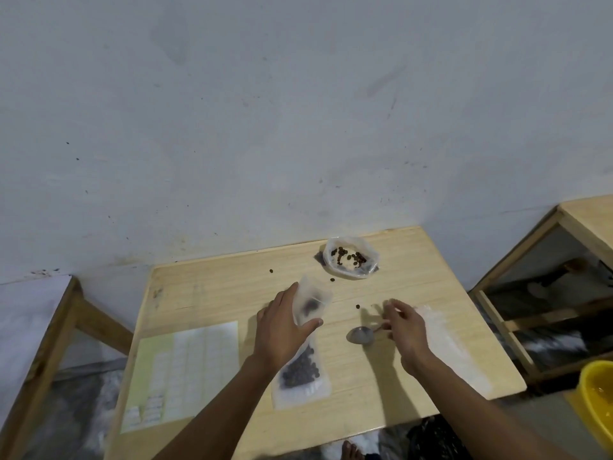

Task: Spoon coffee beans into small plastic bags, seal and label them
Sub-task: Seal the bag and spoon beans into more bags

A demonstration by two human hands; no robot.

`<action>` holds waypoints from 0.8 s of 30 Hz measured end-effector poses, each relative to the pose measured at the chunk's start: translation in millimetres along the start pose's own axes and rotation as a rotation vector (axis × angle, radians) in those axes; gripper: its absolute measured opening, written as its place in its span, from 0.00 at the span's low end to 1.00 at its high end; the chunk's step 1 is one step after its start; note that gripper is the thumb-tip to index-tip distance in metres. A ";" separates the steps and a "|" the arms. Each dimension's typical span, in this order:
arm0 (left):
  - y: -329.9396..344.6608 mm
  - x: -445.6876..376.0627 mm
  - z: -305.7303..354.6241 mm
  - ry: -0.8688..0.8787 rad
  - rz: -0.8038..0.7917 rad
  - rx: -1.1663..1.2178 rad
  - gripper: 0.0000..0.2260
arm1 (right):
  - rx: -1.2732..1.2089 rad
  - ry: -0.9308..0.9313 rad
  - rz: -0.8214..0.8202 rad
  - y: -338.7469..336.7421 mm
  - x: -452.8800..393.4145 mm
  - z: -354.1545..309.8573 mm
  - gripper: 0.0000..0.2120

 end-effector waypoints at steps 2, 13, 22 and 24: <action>-0.3 2.6 6.2 0.012 0.012 0.007 0.39 | 0.031 -0.060 -0.203 26.7 18.2 -21.0 0.16; -1.9 7.9 15.8 -0.032 -0.054 0.406 0.46 | 0.137 -0.311 -0.459 85.5 50.9 -65.0 0.04; -19.5 -0.8 0.0 -0.095 -0.242 0.691 0.22 | 0.182 -0.295 -0.509 90.9 43.1 -77.7 0.09; -23.5 -0.1 1.7 -0.100 -0.210 0.697 0.18 | 0.214 -0.325 -0.470 91.8 40.3 -81.2 0.09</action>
Point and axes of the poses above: each hand's wrist, its own x-axis away from the middle knuckle, its own y-axis out of the palm, z = x × y, the point moved 5 cm from there along -x, towards the middle knuckle, and after that the axes turned 2 degrees about -x, right-handed, at the moved point
